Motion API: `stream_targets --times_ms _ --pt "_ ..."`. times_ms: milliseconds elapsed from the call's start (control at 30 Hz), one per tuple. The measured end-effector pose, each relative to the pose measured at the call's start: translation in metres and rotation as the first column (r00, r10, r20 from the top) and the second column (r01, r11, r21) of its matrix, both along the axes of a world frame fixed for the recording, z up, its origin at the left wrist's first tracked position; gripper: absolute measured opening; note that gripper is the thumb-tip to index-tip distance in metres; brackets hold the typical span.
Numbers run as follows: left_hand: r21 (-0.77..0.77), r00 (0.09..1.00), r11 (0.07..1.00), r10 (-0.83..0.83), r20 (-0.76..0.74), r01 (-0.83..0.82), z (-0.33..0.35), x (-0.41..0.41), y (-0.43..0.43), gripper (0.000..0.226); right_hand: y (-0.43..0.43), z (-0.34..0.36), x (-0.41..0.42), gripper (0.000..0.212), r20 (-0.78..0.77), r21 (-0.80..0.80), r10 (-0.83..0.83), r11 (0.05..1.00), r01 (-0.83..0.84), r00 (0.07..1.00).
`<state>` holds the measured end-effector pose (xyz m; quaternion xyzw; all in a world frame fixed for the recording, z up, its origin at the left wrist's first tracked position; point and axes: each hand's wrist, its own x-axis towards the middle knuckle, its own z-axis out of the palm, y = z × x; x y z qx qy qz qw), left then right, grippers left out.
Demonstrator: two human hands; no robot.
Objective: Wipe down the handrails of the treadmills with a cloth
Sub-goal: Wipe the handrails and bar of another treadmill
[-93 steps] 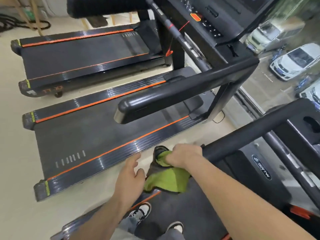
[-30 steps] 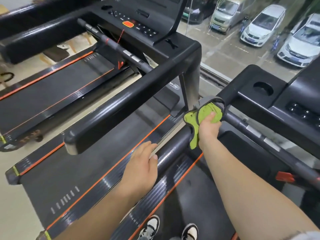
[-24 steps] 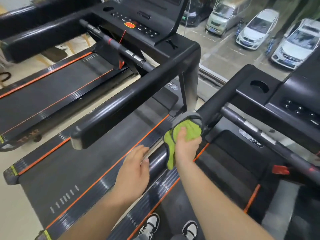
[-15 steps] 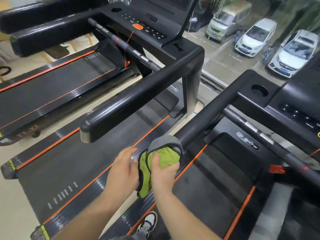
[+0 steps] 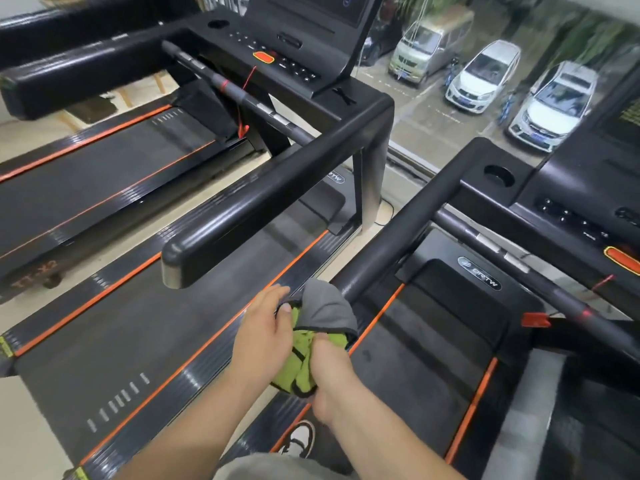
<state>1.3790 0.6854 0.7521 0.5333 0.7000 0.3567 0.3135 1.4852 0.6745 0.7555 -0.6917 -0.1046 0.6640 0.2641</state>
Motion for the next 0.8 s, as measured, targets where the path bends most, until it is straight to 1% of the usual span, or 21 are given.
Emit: stream_targets --times_ms 67,100,167,200,267,300,367,400,467,533,567,600,633,667,700,733,767,800 --pt "-0.001 0.999 1.000 0.002 0.042 -0.002 0.009 0.004 0.006 0.027 0.009 0.019 0.023 0.028 0.016 0.084 -0.022 0.996 0.021 1.000" --pt "-0.004 0.998 1.000 0.007 0.063 -0.007 0.015 0.008 0.009 0.023 0.013 0.030 0.036 0.026 0.013 0.134 -0.021 0.991 0.019 1.000" --pt "-0.015 0.993 1.000 -0.005 0.114 0.007 0.030 0.020 0.014 0.015 0.021 0.051 0.060 0.028 -0.058 0.236 -0.003 0.972 0.016 0.998" --pt "-0.021 0.989 1.000 -0.016 0.150 0.019 0.037 0.029 0.016 0.015 0.024 0.061 0.071 0.031 -0.075 0.259 0.006 0.966 0.014 0.997" --pt "-0.041 0.961 0.997 -0.051 0.272 0.065 0.050 0.050 0.019 0.016 0.028 0.075 0.094 0.039 -0.084 0.286 0.019 0.958 0.006 0.996" --pt "-0.053 0.938 0.994 -0.074 0.338 0.097 0.055 0.062 0.020 0.018 0.029 0.081 0.106 0.044 -0.092 0.301 0.021 0.954 0.008 0.995" --pt "-0.089 0.899 0.980 -0.125 0.420 0.177 0.067 0.089 0.027 0.029 0.032 0.094 0.130 0.055 -0.124 0.337 0.015 0.941 0.028 0.992" --pt "-0.122 0.883 0.970 -0.135 0.450 0.211 0.071 0.103 0.032 0.038 0.034 0.102 0.144 0.054 -0.125 0.353 -0.012 0.934 0.056 0.992" --pt "-0.202 0.843 0.948 -0.105 0.527 0.245 0.074 0.132 0.044 0.054 0.037 0.114 0.172 0.048 -0.138 0.376 -0.082 0.918 0.129 0.987" --pt "-0.236 0.781 0.922 -0.102 0.617 0.307 0.075 0.160 0.056 0.071 0.040 0.126 0.202 0.053 -0.222 0.406 -0.114 0.892 0.198 0.968" --pt "-0.237 0.728 0.900 -0.117 0.676 0.364 0.078 0.176 0.060 0.071 0.041 0.130 0.218 0.057 -0.258 0.413 -0.117 0.884 0.219 0.959" --pt "-0.236 0.661 0.873 -0.124 0.740 0.427 0.081 0.192 0.062 0.063 0.043 0.133 0.232 0.060 -0.260 0.415 -0.123 0.881 0.226 0.958" --pt "-0.252 0.600 0.838 -0.107 0.793 0.483 0.084 0.208 0.065 0.055 0.044 0.135 0.247 0.061 -0.226 0.415 -0.130 0.884 0.216 0.965" --pt "-0.270 0.556 0.799 -0.094 0.826 0.536 0.091 0.225 0.067 0.050 0.048 0.132 0.262 0.062 -0.171 0.406 -0.137 0.893 0.196 0.976" --pt "-0.292 0.540 0.767 -0.084 0.837 0.571 0.095 0.242 0.069 0.048 0.052 0.129 0.277 0.064 -0.092 0.397 -0.130 0.904 0.156 0.987" --pt "-0.316 0.548 0.750 -0.074 0.833 0.581 0.096 0.258 0.071 0.050 0.057 0.126 0.291 0.071 0.012 0.384 -0.091 0.920 0.080 0.996" --pt "-0.348 0.578 0.750 -0.057 0.814 0.563 0.095 0.273 0.075 0.052 0.064 0.121 0.304 0.081 0.136 0.358 -0.020 0.933 -0.030 0.990" --pt "-0.366 0.609 0.763 -0.044 0.792 0.532 0.092 0.287 0.078 0.050 0.071 0.115 0.316 0.087 0.258 0.329 0.059 0.933 -0.145 0.964"
